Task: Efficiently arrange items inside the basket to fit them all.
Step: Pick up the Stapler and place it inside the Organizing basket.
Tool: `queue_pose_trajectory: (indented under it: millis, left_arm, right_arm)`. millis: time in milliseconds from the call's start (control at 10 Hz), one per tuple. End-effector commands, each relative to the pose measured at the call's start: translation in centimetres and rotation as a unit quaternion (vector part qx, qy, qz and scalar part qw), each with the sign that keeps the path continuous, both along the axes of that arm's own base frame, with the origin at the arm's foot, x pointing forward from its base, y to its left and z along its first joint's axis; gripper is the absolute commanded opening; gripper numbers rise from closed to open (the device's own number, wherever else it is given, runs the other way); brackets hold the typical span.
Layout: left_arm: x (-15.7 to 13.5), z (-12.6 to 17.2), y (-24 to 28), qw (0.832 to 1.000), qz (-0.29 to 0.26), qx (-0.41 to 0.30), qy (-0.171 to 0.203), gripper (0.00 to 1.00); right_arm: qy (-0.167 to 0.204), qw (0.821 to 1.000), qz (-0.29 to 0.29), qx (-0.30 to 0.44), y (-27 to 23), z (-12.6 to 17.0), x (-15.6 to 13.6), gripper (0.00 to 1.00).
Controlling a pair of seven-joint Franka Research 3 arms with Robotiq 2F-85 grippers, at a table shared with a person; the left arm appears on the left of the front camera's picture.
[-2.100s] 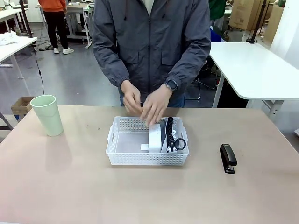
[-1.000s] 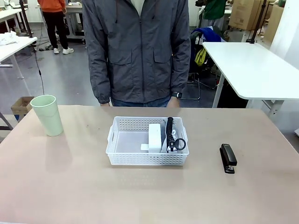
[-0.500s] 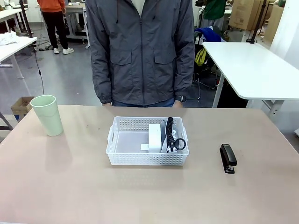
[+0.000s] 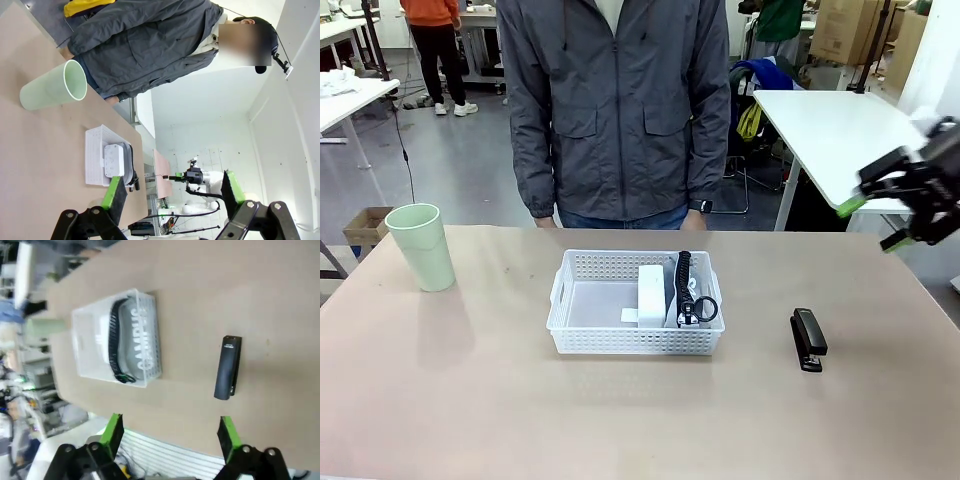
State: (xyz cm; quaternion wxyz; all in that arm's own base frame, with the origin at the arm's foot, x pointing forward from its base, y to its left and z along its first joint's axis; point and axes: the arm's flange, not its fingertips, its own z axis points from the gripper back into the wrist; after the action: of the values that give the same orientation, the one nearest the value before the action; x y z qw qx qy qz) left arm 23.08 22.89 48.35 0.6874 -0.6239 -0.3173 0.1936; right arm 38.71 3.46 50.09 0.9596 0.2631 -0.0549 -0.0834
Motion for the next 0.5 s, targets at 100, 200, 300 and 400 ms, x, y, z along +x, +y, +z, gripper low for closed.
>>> queue_pose_trajectory:
  millis: [100,200,300,400]
  left_arm:
    - [-0.1,0.2,0.0,1.0,0.0,-0.003,-0.015,1.0]
    - [-0.1,0.2,0.0,1.0,0.0,-0.003,-0.015,1.0]
    - [-0.1,0.2,0.0,1.0,0.0,-0.003,-0.015,1.0]
    - [-0.1,0.2,0.0,1.0,0.0,-0.003,-0.015,1.0]
  right_arm:
    - [0.033,0.966,-0.028,-0.256,6.5,-1.1,2.5,1.0]
    - [0.038,0.95,-0.03,-0.309,8.7,-1.7,2.6,1.0]
    - [0.045,0.935,-0.039,-0.35,10.1,-2.5,2.9,1.0]
    - [0.046,0.938,-0.029,-0.343,10.6,-2.8,3.1,1.0]
